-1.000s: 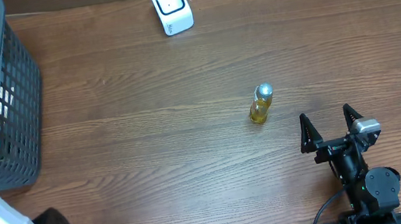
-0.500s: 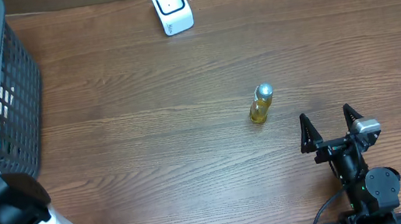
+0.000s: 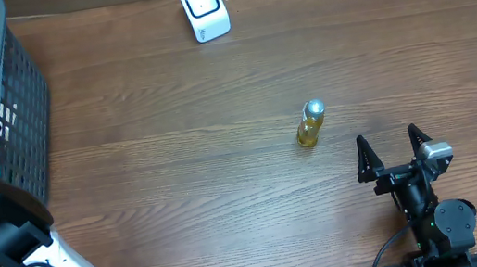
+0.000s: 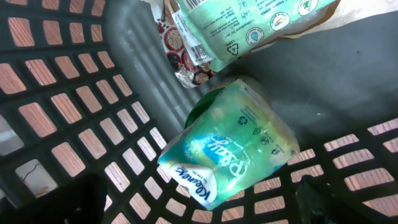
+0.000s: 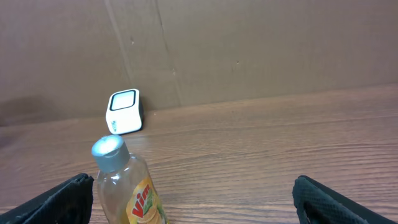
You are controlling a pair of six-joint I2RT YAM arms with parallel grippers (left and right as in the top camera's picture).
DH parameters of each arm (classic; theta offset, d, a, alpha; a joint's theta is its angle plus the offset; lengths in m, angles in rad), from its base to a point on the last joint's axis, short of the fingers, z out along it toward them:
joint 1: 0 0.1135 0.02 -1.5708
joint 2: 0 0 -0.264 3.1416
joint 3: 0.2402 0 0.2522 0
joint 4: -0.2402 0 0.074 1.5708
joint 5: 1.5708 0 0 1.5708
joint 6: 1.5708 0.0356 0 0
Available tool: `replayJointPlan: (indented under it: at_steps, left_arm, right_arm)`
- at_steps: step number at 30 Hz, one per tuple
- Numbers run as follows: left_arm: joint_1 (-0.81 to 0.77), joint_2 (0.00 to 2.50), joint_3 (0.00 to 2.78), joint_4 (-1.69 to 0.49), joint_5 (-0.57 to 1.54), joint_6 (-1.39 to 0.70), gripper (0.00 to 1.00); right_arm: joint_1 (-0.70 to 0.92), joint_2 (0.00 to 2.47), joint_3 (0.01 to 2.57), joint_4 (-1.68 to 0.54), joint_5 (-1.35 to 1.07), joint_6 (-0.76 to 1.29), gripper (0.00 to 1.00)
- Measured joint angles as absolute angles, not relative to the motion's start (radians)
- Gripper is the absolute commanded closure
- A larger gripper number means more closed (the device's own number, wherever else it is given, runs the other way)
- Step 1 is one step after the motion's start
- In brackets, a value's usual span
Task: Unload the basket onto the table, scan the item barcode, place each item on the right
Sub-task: 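Move the left gripper back into the grey basket, then grasp the green-lidded jar in the basket with the left gripper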
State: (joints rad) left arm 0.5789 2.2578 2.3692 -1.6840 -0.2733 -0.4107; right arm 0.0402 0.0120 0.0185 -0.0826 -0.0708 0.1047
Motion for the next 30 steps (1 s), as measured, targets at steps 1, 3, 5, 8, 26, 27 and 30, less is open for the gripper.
replayJointPlan:
  at_steps: [1,3,5,8,26,27,30]
  left_arm:
    - [0.579,2.259,2.368,-1.684,-0.273,-0.411,0.00]
    - [0.579,2.261,2.362,-1.683,-0.273,-0.410,0.00]
    - [0.579,2.262,2.356,-1.677,-0.273,-0.410,0.01]
    - [0.579,2.262,2.349,-1.668,-0.273,-0.410,0.01]
    - [0.579,2.275,2.346,-1.635,-0.273,-0.408,0.00]
    - [0.579,2.275,2.346,-1.634,-0.273,-0.408,0.01]
    - [0.579,2.275,2.345,-1.631,-0.273,-0.408,0.00]
  right_arm:
    - [0.040,0.012,0.019,-0.082,-0.070,0.105,0.00]
    - [0.040,0.012,0.019,-0.083,-0.070,0.105,0.00]
    - [0.040,0.012,0.019,-0.083,-0.071,0.105,0.00]
    - [0.040,0.012,0.019,-0.083,-0.071,0.104,0.00]
    - [0.040,0.012,0.019,-0.082,-0.071,0.105,0.00]
    - [0.040,0.012,0.019,-0.082,-0.070,0.105,0.00]
    - [0.040,0.012,0.019,-0.083,-0.070,0.105,0.00]
